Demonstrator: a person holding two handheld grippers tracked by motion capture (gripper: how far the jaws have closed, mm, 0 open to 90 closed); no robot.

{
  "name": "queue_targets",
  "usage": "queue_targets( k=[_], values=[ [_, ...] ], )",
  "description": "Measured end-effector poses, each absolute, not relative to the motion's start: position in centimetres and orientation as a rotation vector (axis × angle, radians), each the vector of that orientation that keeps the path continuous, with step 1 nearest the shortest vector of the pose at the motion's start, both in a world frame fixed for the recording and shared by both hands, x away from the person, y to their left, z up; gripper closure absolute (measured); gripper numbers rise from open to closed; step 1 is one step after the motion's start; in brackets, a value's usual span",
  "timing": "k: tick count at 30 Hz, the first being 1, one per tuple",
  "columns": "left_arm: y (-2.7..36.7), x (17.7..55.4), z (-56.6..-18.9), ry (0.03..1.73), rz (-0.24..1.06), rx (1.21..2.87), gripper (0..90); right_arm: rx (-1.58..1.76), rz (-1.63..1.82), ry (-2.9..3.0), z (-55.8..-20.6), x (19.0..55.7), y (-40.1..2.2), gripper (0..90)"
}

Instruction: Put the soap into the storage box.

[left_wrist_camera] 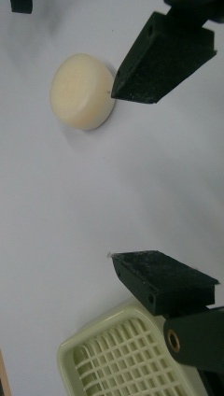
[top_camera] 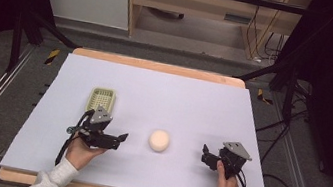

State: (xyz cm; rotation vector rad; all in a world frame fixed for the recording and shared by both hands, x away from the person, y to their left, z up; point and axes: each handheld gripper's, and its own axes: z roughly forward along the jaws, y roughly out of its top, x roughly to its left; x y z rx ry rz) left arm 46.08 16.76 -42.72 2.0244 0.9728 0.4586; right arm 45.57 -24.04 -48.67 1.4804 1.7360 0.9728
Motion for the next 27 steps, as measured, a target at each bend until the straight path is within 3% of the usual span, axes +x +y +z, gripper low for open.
queue_targets(
  k=[27],
  values=[
    [12.0,47.1,-42.3,0.894,0.430,2.083,16.2,1.479,0.995,1.730,-48.7,45.5,-24.2,3.2]
  ],
)
